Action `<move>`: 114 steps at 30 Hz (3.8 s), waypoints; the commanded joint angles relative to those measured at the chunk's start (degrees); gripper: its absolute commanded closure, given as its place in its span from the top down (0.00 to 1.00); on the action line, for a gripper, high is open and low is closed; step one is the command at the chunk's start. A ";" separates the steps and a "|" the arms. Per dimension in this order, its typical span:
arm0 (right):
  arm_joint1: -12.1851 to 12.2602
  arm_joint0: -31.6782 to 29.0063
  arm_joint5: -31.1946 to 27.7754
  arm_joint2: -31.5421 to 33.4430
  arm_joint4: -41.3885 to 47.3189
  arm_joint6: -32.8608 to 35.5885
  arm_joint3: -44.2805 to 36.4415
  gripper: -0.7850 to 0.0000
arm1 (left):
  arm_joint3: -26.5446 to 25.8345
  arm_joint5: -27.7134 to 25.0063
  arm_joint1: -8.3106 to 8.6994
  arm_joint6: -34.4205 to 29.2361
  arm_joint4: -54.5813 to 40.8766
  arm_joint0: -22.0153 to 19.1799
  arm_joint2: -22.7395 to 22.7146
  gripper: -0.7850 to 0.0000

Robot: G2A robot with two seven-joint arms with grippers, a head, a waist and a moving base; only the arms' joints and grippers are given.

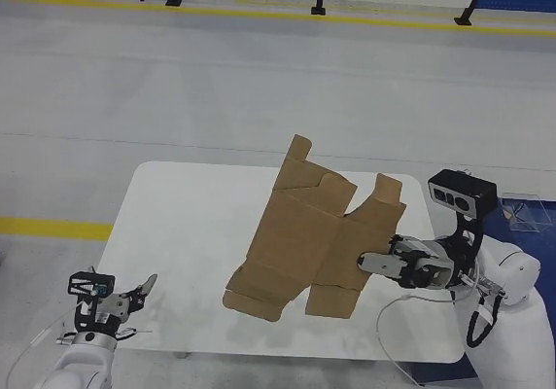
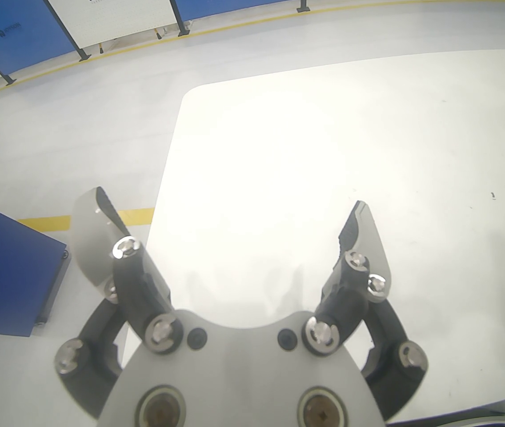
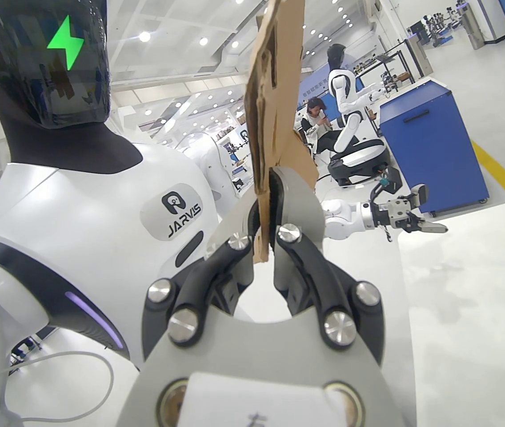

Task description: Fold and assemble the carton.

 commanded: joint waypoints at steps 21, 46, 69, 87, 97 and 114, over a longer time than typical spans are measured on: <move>1.64 -5.69 -20.02 18.87 -89.52 -28.70 -25.41 0.00 | 0.00 0.00 0.00 0.00 0.00 0.00 0.00 1.00; 4.25 -17.11 17.82 -1.31 -191.22 -94.74 -25.41 0.00 | 0.00 0.00 0.00 0.00 0.00 0.00 0.00 1.00; 3.74 -6.08 -21.26 10.82 -118.00 -80.79 -25.41 0.00 | 0.00 0.00 0.00 0.00 0.00 0.00 0.00 1.00; 9.37 -9.89 -6.85 -6.51 -13.68 -19.78 -10.49 0.00 | 0.00 0.00 0.00 0.00 0.00 0.00 0.00 1.00; 9.25 -9.28 -4.29 -10.67 -5.44 -15.74 -5.27 0.00 | 0.00 0.00 0.00 0.00 0.00 0.00 0.00 1.00; 7.72 -8.38 12.73 -15.94 40.27 -10.85 -0.46 0.00 | 0.00 0.00 0.00 0.00 0.00 0.00 0.00 1.00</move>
